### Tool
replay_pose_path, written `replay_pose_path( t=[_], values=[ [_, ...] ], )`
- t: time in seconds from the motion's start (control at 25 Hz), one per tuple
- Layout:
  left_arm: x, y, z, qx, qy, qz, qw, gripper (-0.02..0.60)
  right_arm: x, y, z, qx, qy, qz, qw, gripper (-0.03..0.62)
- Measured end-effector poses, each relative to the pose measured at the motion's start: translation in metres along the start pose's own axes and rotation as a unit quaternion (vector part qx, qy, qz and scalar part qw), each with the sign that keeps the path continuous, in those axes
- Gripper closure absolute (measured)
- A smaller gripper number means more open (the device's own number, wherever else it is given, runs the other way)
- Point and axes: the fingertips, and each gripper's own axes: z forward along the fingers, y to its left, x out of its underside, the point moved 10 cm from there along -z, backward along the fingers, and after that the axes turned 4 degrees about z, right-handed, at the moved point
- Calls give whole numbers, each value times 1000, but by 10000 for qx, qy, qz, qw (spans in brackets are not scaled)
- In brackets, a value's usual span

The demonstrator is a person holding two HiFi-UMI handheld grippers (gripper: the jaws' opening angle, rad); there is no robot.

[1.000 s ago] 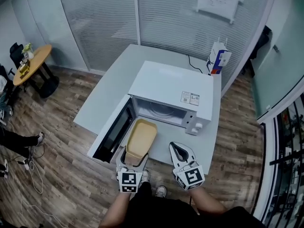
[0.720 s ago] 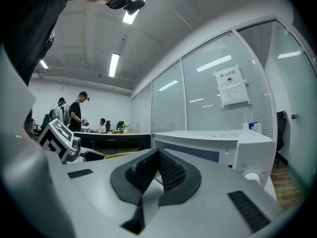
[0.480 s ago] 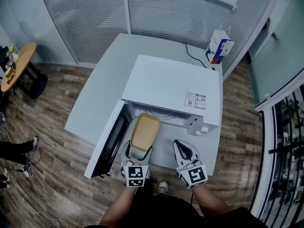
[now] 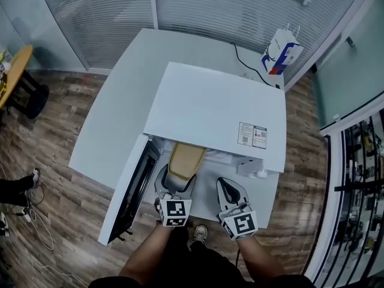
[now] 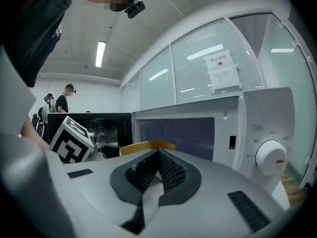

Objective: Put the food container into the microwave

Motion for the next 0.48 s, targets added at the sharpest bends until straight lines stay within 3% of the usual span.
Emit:
replay_pose_path(
  t=[0.48],
  values=[
    [-19, 6, 63, 24, -203, -77, 9998, 164, 8, -15, 26, 233, 157, 93, 9996, 588]
  ],
)
